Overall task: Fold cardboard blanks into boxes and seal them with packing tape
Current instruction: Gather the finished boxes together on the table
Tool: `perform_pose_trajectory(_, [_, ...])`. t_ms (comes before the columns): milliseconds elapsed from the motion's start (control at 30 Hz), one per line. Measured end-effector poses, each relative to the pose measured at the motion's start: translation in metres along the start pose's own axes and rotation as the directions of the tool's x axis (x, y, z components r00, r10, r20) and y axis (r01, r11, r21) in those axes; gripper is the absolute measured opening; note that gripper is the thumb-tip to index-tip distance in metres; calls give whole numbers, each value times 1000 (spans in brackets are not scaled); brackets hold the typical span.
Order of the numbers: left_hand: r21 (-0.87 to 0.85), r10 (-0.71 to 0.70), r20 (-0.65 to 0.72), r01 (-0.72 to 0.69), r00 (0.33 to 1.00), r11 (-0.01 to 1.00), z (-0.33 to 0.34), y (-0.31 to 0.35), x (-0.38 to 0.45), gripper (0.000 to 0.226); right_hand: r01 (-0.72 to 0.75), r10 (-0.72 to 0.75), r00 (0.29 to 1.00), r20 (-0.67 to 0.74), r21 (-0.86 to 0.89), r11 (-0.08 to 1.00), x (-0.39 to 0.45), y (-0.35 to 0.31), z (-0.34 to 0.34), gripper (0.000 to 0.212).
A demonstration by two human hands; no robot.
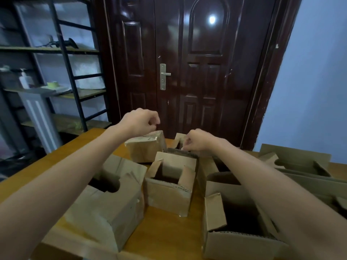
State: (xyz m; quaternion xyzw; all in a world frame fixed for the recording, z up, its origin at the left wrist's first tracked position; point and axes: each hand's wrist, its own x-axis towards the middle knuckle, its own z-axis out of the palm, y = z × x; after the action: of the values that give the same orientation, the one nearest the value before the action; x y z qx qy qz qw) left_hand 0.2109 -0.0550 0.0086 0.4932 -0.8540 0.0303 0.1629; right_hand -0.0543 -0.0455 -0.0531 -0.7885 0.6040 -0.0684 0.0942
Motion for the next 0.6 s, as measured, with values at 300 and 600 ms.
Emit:
perform_pose_trajectory(300, [230,-102,535,-28,839,973,69,-16,63,112,108,-107,994,17,-22,994,14,-6,9,50])
perform_pose_trajectory(600, [200,-159,415,80,896,977,38,-27,77,110,21,-19,1000,-9,159,987,19,-6,8,58])
